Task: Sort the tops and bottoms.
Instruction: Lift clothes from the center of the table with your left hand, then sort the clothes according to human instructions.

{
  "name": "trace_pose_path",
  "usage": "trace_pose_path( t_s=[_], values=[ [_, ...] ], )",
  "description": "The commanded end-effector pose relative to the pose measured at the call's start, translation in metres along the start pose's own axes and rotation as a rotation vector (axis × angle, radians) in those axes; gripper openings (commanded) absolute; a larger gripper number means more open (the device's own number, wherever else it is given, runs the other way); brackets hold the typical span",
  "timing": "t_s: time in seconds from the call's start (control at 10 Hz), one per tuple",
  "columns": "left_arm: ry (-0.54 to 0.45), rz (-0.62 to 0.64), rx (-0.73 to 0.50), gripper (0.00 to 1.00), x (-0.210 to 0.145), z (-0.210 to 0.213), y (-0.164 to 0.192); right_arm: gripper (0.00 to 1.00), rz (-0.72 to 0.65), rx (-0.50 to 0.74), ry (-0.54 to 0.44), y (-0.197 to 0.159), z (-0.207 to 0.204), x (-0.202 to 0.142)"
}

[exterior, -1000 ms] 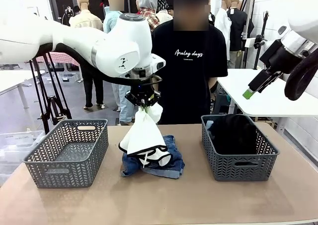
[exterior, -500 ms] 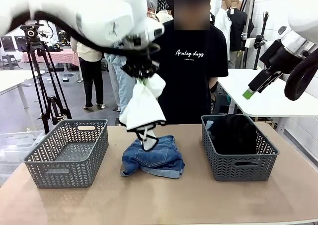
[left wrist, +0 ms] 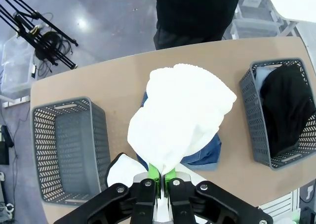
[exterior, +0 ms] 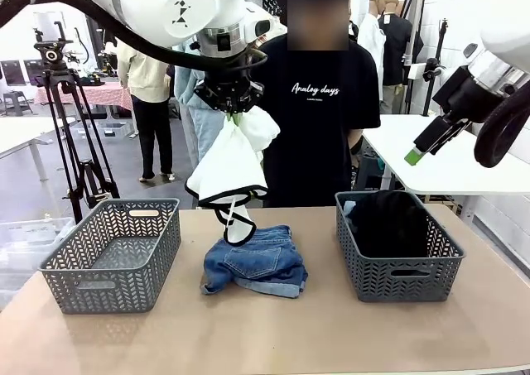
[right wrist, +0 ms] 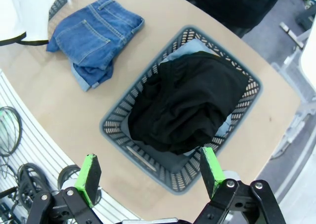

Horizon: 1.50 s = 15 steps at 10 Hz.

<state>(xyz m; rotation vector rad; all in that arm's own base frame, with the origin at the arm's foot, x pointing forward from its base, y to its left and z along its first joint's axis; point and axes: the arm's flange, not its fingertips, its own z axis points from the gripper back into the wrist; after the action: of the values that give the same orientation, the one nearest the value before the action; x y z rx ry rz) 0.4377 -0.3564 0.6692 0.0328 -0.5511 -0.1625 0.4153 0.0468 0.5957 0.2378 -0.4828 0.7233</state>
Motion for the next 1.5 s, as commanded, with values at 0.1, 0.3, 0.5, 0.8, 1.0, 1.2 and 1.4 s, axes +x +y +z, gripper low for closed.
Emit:
trace_pose_path(
  t_s=[0.1,0.3,0.5,0.8,1.0,1.2,1.4],
  values=[
    [-0.007,0.005,-0.006,0.00,0.0021,0.0012,0.0024,1.00,0.002,-0.005,0.012,0.0004,-0.0003,-0.0015],
    [-0.007,0.005,-0.006,0.00,0.0021,0.0012,0.0024,1.00,0.002,-0.005,0.012,0.0004,-0.0003,-0.0015],
    [-0.007,0.005,-0.006,0.00,0.0021,0.0012,0.0024,1.00,0.002,-0.005,0.012,0.0004,-0.0003,-0.0015],
    [-0.007,0.005,-0.006,0.00,0.0021,0.0012,0.0024,1.00,0.002,-0.005,0.012,0.0004,-0.0003,-0.0015],
    [-0.007,0.005,-0.006,0.00,0.0021,0.0012,0.0024,1.00,0.002,-0.005,0.012,0.0004,-0.0003,-0.0015],
    [-0.007,0.005,-0.006,0.00,0.0021,0.0012,0.0024,1.00,0.002,-0.005,0.012,0.0004,-0.0003,-0.0015],
    [-0.007,0.005,-0.006,0.00,0.0021,0.0012,0.0024,1.00,0.002,-0.005,0.012,0.0004,-0.0003,-0.0015]
  ],
)
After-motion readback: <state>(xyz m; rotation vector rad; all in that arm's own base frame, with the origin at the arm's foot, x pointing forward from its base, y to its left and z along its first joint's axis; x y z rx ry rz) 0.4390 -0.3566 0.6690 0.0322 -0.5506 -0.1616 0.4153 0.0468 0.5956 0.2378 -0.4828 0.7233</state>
